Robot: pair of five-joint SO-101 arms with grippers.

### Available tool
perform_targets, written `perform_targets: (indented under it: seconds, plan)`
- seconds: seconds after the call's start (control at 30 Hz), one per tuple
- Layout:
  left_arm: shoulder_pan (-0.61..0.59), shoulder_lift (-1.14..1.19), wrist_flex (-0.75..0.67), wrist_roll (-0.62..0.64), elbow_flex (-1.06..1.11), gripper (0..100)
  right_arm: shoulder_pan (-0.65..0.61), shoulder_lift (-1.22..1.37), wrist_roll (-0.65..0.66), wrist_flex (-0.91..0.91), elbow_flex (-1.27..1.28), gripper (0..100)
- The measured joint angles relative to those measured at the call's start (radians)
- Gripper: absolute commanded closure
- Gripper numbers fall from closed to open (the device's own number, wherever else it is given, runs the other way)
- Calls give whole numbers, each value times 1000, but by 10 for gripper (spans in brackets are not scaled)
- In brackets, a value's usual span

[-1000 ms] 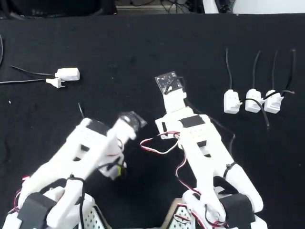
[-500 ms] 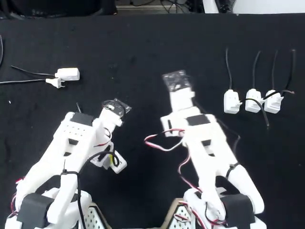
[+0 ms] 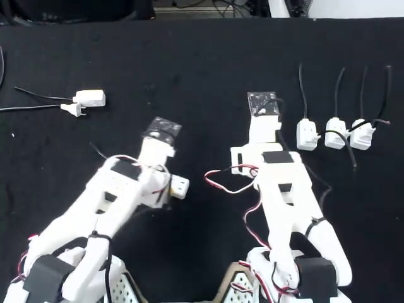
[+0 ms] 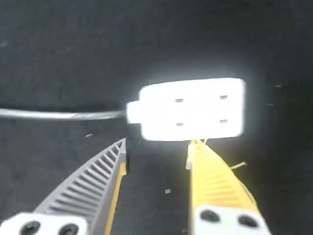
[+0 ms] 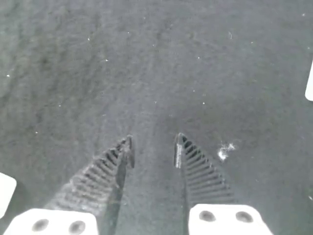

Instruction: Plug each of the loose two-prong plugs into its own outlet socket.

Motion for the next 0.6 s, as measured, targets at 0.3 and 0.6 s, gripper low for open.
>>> perform_targets:
  seconds: [0.3,0.6]
  plan:
    - [-64,0,212,5,-157,798,0,0,0,-5,0,861]
    - [-575,87,491,-331,-597,794,0,0,0,-5,0,861]
